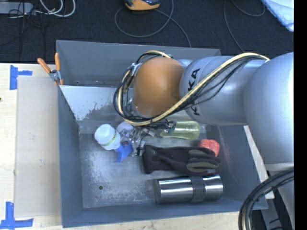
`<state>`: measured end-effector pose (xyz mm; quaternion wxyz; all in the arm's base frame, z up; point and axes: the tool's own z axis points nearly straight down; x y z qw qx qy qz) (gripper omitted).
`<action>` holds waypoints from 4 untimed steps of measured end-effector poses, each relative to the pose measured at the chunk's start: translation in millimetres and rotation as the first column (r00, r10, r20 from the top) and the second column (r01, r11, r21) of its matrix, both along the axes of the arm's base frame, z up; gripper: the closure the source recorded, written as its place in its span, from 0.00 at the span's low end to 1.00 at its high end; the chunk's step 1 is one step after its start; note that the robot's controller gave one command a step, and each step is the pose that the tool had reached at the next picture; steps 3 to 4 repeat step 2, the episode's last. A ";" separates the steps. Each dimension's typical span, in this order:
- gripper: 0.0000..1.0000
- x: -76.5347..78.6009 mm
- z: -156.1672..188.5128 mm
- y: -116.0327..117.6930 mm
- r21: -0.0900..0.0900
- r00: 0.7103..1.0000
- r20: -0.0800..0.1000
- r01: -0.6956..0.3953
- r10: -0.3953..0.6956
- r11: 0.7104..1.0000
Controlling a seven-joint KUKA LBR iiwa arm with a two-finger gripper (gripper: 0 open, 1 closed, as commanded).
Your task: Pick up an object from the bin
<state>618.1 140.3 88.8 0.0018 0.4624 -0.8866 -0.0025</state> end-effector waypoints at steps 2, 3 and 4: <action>1.00 1.9 34.6 1.1 0.002 1.000 0.007 0.002 -0.002 1.000; 1.00 1.9 34.6 1.1 0.002 1.000 0.007 0.002 -0.002 1.000; 1.00 1.9 34.6 1.1 0.002 1.000 0.007 0.002 -0.002 1.000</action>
Offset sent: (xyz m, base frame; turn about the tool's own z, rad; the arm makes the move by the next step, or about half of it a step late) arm 0.0001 0.0000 0.0344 0.0000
